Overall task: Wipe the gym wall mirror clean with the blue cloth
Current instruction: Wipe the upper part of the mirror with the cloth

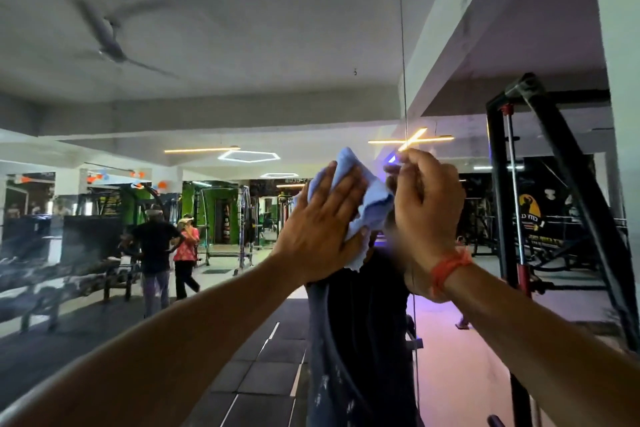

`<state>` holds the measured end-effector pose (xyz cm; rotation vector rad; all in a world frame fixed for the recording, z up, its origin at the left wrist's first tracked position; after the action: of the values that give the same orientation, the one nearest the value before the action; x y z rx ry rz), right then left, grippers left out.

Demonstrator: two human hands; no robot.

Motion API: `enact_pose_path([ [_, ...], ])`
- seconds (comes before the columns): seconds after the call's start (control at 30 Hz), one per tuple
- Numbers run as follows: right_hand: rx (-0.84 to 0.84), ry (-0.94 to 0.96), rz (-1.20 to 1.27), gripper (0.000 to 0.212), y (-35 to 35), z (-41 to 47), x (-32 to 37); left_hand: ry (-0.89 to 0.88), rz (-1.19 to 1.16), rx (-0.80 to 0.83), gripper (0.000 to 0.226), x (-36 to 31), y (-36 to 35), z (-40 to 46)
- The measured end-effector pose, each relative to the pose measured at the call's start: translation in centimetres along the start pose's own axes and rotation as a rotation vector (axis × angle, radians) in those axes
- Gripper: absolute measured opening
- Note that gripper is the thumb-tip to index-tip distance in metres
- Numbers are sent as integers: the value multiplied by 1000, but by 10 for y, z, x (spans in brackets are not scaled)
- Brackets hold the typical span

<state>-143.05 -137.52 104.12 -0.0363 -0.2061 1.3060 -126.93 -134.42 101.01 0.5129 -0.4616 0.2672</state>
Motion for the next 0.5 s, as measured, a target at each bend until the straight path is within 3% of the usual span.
enact_pose_path([
  [0.13, 206, -165, 283, 31, -48, -25, 33, -100, -9, 180, 82, 11, -2, 8],
  [0.27, 329, -98, 322, 52, -89, -49, 62, -203, 2, 38, 75, 27, 35, -1],
  [0.37, 500, -86, 71, 70, -127, -64, 65, -176, -146, 59, 76, 58, 35, -12],
  [0.43, 532, -67, -134, 77, -143, -67, 63, -48, -204, 119, 84, 87, 23, -29],
  [0.5, 497, -51, -280, 82, -148, -67, 64, 119, -345, 26, 92, 121, 24, -60],
])
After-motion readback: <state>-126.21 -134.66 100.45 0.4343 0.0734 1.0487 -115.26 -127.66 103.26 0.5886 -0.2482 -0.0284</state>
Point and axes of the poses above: each hand's wrist, its own z-axis towards the middle knuckle, its own y-axis out of the back of the hand, x = y × z, the point moved 10 cm from there along z, towards the middle knuckle, and after that the axes turned 10 degrees about x, right-handed, at the moved point
